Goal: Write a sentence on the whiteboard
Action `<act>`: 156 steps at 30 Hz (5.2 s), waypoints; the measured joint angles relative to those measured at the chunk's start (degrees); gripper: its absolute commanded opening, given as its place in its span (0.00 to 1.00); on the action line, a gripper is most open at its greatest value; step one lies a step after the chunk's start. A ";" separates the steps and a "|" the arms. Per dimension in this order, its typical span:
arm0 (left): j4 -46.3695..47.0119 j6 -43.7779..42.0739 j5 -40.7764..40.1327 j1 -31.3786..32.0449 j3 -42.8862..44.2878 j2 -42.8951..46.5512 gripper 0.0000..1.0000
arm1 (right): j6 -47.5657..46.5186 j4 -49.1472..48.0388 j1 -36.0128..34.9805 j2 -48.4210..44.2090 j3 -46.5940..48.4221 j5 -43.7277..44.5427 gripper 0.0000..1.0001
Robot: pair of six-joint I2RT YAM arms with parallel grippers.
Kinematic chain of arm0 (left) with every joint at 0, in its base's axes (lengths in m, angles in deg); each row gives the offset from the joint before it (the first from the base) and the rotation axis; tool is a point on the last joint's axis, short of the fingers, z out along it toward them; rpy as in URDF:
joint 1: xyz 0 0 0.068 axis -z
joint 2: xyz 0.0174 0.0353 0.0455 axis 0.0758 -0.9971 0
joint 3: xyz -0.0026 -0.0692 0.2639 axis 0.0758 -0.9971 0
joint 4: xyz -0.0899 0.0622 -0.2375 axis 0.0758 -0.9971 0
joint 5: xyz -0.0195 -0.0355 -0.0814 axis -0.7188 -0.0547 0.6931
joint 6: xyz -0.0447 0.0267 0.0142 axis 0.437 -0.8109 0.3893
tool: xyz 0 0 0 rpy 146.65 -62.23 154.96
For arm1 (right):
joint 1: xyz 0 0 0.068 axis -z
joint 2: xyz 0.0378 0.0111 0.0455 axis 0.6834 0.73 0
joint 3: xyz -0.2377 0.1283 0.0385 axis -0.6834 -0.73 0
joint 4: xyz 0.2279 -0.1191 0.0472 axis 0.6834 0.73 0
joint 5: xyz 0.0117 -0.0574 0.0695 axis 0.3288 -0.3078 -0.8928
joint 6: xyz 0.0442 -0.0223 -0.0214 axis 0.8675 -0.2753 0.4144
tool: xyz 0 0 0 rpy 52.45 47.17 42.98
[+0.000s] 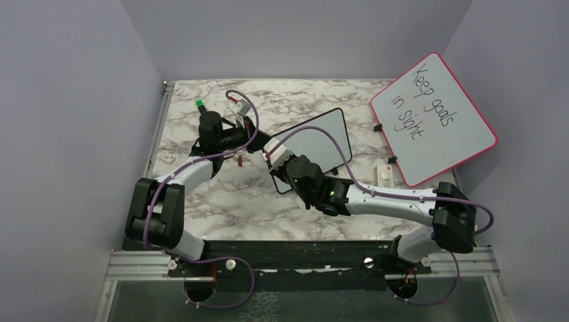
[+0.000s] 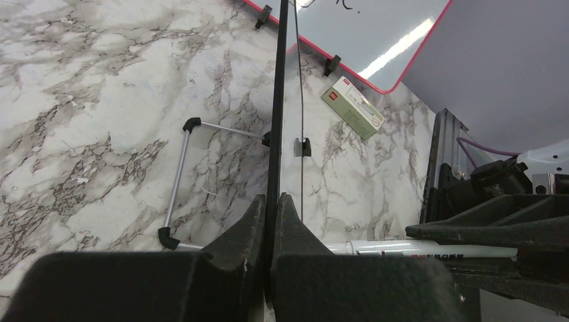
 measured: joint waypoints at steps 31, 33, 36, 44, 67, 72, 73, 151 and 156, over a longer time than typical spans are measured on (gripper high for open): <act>0.15 0.09 0.00 0.00 0.00 -0.11 0.00 | 0.11 5.22 -0.37 0.00 0.66 -0.46 0.01; 0.15 0.09 0.02 0.00 0.00 -0.11 0.00 | 0.11 5.29 -0.37 0.00 0.66 -0.02 0.01; 0.15 0.09 0.00 0.00 0.00 -0.11 0.00 | 0.31 5.64 -0.37 0.00 0.66 0.48 0.01; 0.15 0.09 0.00 0.00 0.00 -0.13 0.00 | 0.96 7.32 -0.37 -0.07 0.66 1.01 0.01; 0.15 0.20 0.02 -0.09 0.11 -0.33 0.00 | 3.67 10.29 -0.37 -0.26 0.66 -2.62 0.01; 0.15 0.20 0.02 -0.09 0.11 -0.35 0.00 | 4.00 9.86 -0.37 -0.26 0.66 -2.67 0.01; 0.15 0.22 0.02 -0.09 0.13 -0.35 0.00 | 4.07 9.73 -0.37 -0.26 0.66 -2.71 0.01; 0.11 0.26 0.11 -0.09 0.20 -0.37 0.00 | 8.09 1.25 -0.37 -1.73 -2.64 2.14 0.01; 0.11 0.26 0.11 -0.09 0.20 -0.37 0.00 | 8.28 1.31 -0.37 -1.73 -2.64 2.10 0.01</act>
